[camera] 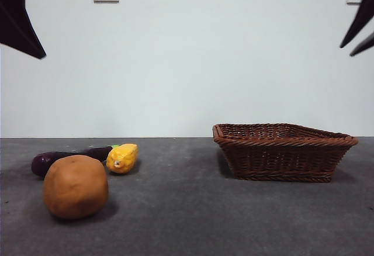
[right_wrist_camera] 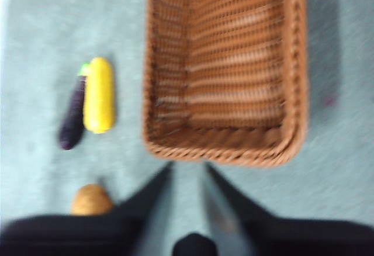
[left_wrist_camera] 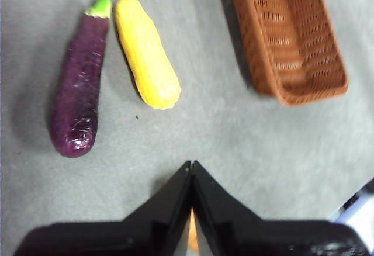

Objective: Help me put the vegetables on the table into the basket

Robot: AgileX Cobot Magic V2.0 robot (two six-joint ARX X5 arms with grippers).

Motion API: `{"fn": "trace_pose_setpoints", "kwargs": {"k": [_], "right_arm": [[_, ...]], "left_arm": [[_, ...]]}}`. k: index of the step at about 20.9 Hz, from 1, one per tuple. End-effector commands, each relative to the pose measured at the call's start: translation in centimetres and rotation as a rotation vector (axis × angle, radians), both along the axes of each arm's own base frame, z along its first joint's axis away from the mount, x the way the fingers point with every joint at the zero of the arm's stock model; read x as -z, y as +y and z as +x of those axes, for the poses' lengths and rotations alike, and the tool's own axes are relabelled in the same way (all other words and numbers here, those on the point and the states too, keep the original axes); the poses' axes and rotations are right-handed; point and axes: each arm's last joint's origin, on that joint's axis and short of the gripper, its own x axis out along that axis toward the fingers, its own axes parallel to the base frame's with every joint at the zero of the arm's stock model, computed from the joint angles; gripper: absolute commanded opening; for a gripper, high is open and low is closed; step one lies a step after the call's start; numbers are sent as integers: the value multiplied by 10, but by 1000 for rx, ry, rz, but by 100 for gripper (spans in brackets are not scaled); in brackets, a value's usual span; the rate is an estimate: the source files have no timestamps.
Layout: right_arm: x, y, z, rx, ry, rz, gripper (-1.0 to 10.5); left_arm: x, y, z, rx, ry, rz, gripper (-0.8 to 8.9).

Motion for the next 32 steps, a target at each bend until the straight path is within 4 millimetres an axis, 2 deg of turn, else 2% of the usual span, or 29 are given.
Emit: {"fn": "trace_pose_setpoints", "kwargs": {"k": [1, 2, 8, 13, 16, 19, 20, 22, 23, 30, 32], "right_arm": [[2, -2, 23, -45, 26, -79, 661], [4, -2, 31, -55, 45, -102, 704], [30, -7, 97, -58, 184, -226, 692], [52, -6, 144, -87, 210, -242, 689], [69, -2, 164, -101, 243, -263, 689], [89, 9, 175, -129, 268, -281, 680], [96, 14, 178, -134, 276, -303, 560], [106, 21, 179, -152, 304, -331, 57], [108, 24, 179, -154, 312, -329, -3], [105, 25, 176, -142, 337, -322, -8], [93, 25, 173, -140, 306, -315, -8]], "left_arm": [[11, -4, 10, 53, -3, 22, -3], [15, -6, 14, 58, 4, 21, -3], [33, -12, 28, 96, 36, 46, -3], [34, -12, 32, 71, 6, 93, -3], [33, -15, 33, 80, -8, 92, -3], [33, -18, 33, 88, -11, 100, -3], [33, -18, 33, 88, -11, 100, -3], [33, -18, 33, 88, -8, 99, -3], [33, -18, 33, 88, -9, 99, -3], [34, -18, 31, 89, 13, 99, -3], [35, -20, 28, 98, 40, 100, -3]]}}
